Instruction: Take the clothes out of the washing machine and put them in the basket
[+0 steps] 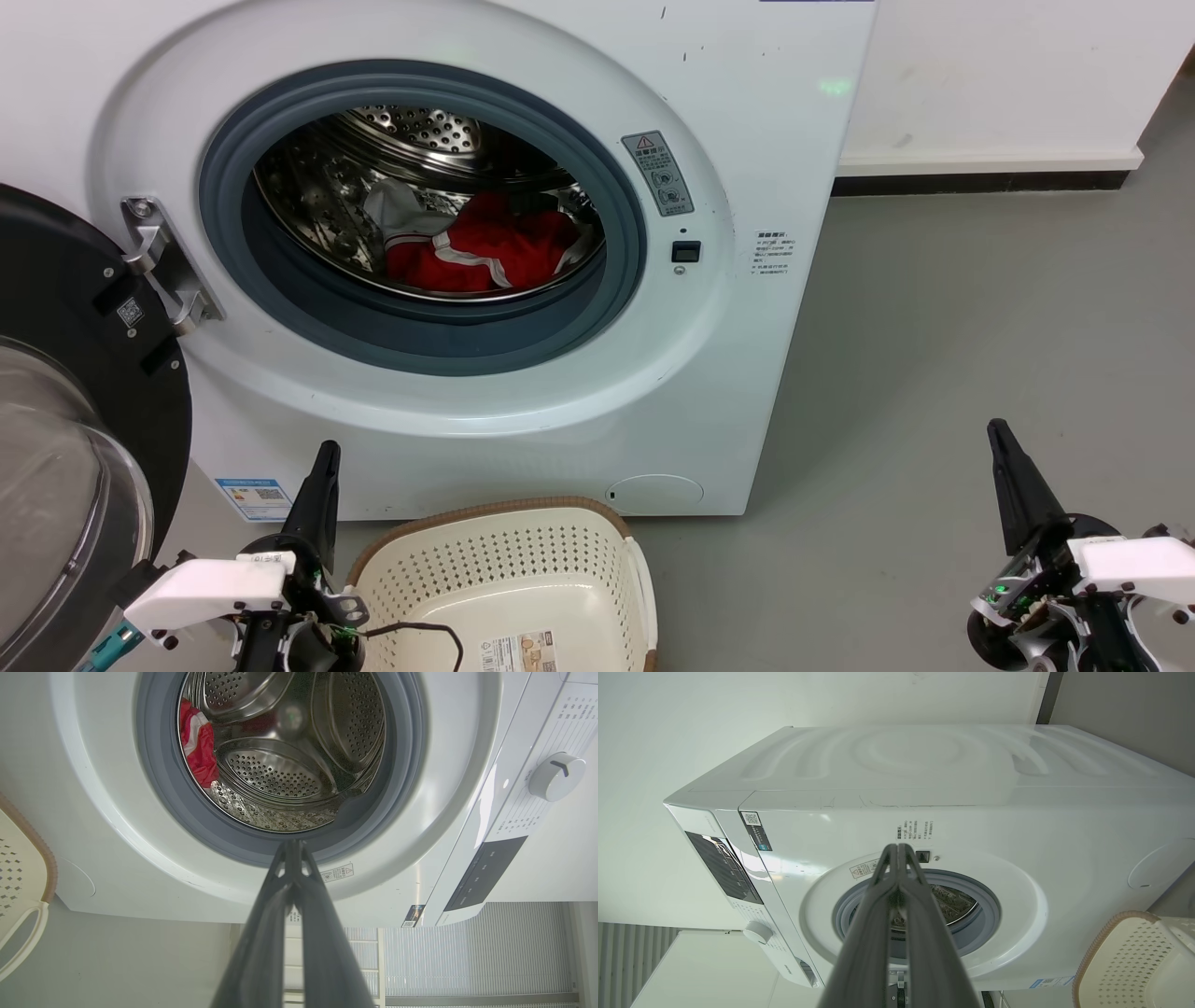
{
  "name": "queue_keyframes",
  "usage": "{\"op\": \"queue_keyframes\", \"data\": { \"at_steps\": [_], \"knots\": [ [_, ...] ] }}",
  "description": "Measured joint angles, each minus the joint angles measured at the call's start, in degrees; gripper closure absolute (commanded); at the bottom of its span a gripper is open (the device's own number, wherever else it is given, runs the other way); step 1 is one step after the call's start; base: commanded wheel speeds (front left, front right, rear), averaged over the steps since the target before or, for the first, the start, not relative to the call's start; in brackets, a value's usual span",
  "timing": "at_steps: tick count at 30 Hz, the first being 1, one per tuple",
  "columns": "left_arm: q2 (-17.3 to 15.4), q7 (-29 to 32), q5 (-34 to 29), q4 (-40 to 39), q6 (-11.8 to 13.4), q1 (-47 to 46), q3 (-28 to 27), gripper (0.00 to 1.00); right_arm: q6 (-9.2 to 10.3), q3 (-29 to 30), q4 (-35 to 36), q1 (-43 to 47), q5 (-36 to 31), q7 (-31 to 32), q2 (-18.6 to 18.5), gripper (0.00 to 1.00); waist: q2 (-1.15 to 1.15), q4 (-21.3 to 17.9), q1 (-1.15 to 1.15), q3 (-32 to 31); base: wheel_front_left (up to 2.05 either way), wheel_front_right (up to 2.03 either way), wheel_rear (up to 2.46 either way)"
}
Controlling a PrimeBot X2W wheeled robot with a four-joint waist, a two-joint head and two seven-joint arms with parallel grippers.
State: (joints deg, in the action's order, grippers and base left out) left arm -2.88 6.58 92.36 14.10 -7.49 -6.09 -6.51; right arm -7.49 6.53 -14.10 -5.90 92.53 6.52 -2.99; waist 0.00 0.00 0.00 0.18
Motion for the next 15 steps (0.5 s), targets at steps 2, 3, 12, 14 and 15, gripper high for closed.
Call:
{"op": "queue_keyframes", "data": {
  "at_steps": [2, 3, 12, 14, 15],
  "knots": [
    [0.0, 0.0, 0.0, 0.0, 0.0, 0.0, 0.0, 1.0, 0.0, 0.0, 0.0, 0.0, 0.0, 0.0, 0.0, 1.0, 0.0, 0.0, 0.0, 0.0, 0.0, 0.0, 0.0],
    [0.0, 0.0, 0.0, 0.0, 0.0, 0.0, 0.0, 1.0, 0.0, 0.0, 0.0, 0.0, 0.0, 0.0, 0.0, 1.0, 0.0, 0.0, 0.0, 0.0, 0.0, 0.0, 0.0],
    [0.0, 0.0, 0.0, 0.0, 0.0, 0.0, 0.0, 1.0, 0.0, 0.0, 0.0, 0.0, 0.0, 0.0, 0.0, 1.0, 0.0, 0.0, 0.0, 0.0, 0.0, 0.0, 0.0],
    [0.0, 0.0, 0.0, 0.0, 0.0, 0.0, 0.0, 1.0, 0.0, 0.0, 0.0, 0.0, 0.0, 0.0, 0.0, 1.0, 0.0, 0.0, 0.0, 0.0, 0.0, 0.0, 0.0],
    [0.0, 0.0, 0.0, 0.0, 0.0, 0.0, 0.0, 1.0, 0.0, 0.0, 0.0, 0.0, 0.0, 0.0, 0.0, 1.0, 0.0, 0.0, 0.0, 0.0, 0.0, 0.0, 0.0]
  ]
}}
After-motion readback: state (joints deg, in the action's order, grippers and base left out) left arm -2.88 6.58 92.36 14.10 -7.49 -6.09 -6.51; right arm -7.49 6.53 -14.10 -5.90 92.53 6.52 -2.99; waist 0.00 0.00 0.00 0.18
